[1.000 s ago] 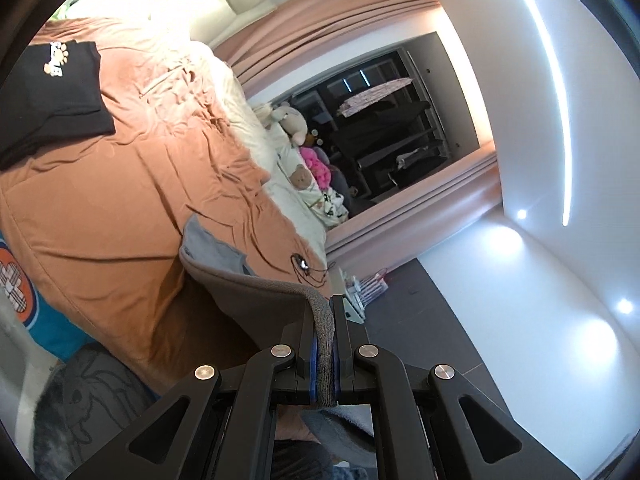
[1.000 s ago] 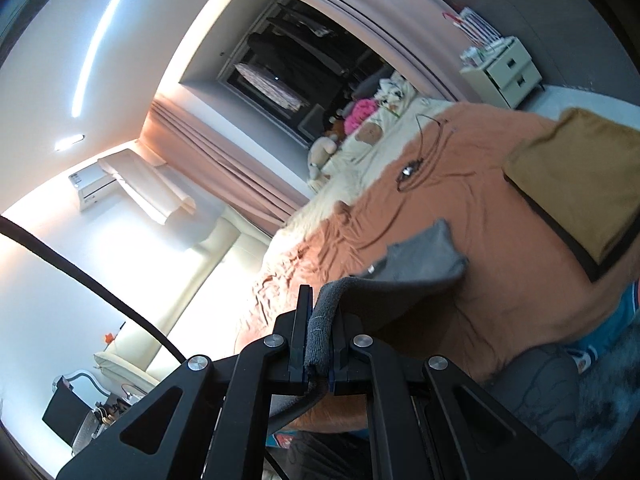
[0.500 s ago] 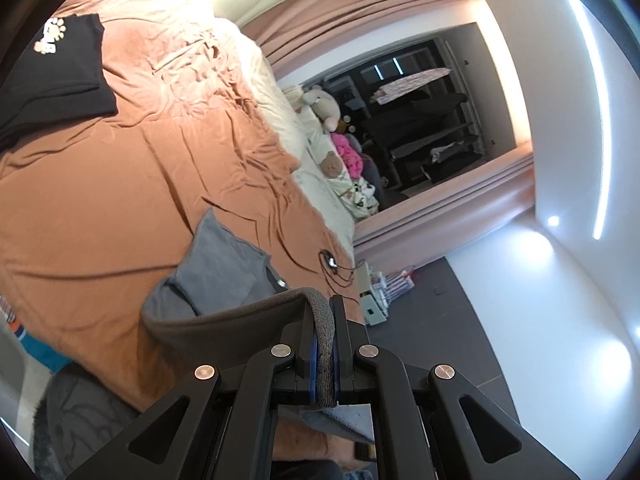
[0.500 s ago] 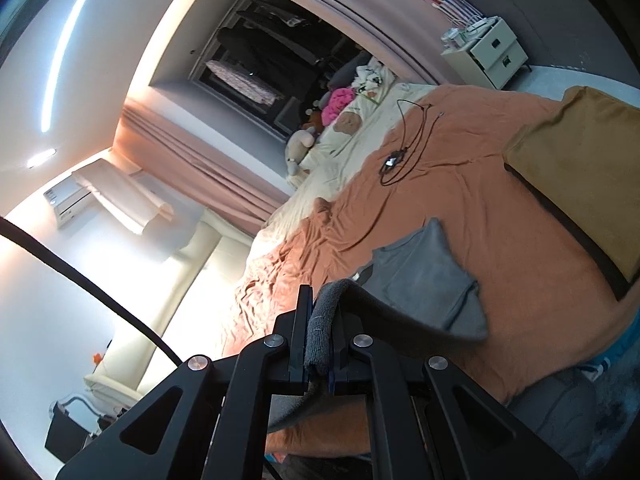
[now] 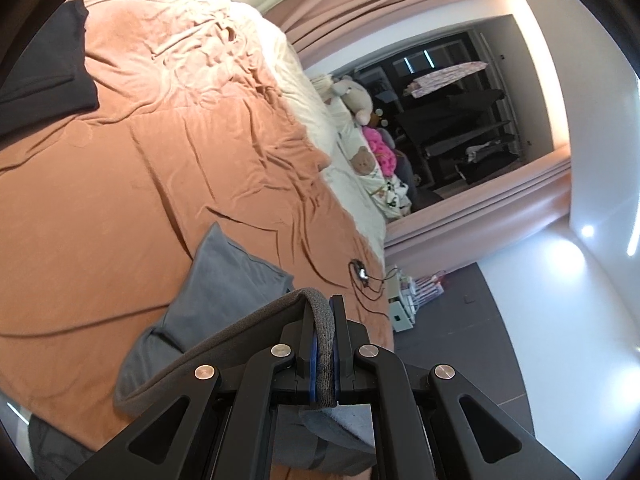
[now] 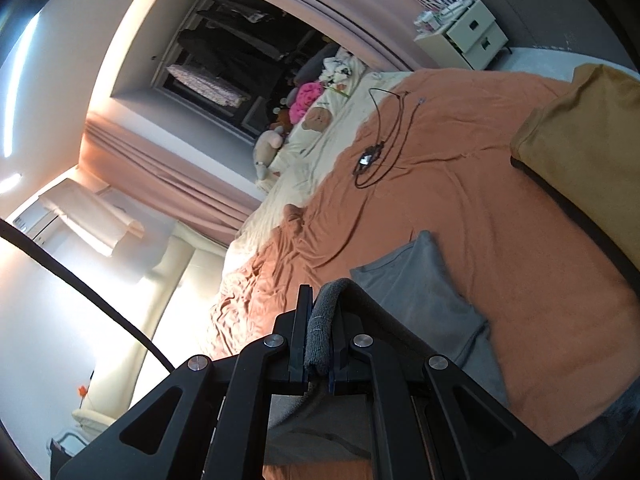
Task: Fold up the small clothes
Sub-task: 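Carry the held hem with both grippers over toward the collar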
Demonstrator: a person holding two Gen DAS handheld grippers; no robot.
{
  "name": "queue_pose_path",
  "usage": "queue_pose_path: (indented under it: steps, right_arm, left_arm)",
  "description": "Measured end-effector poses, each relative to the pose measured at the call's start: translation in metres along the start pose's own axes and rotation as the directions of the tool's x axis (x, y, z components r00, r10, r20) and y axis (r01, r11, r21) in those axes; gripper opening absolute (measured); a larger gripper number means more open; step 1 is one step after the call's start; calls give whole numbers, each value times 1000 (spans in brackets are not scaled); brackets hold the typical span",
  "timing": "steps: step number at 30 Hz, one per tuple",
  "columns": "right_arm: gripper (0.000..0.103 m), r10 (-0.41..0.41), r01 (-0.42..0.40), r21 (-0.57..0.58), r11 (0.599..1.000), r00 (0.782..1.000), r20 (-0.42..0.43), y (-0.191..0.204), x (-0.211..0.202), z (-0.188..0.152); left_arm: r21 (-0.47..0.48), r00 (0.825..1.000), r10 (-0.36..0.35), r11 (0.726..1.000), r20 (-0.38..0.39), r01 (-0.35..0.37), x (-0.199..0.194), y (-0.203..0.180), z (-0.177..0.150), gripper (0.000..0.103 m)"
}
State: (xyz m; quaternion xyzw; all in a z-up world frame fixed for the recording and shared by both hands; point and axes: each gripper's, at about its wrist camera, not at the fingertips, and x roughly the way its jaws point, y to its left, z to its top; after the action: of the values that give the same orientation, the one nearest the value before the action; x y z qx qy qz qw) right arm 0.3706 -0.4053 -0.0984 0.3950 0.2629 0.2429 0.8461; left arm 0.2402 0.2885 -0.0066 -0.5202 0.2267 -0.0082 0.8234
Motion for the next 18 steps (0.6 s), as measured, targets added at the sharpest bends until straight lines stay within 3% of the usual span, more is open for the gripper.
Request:
queue_pose_path:
  steps: [11,18]
  right_arm:
    - [2,-110,111,55,992,994,-22,-3,57,21]
    - [3,-229,231,40,972,972,-45,11,106,29]
  left_arm:
    - [-14,991,124,992,-44,-125,86,24,24,5]
    - [-14,974,207,978,-92,-209,148,50,43,5]
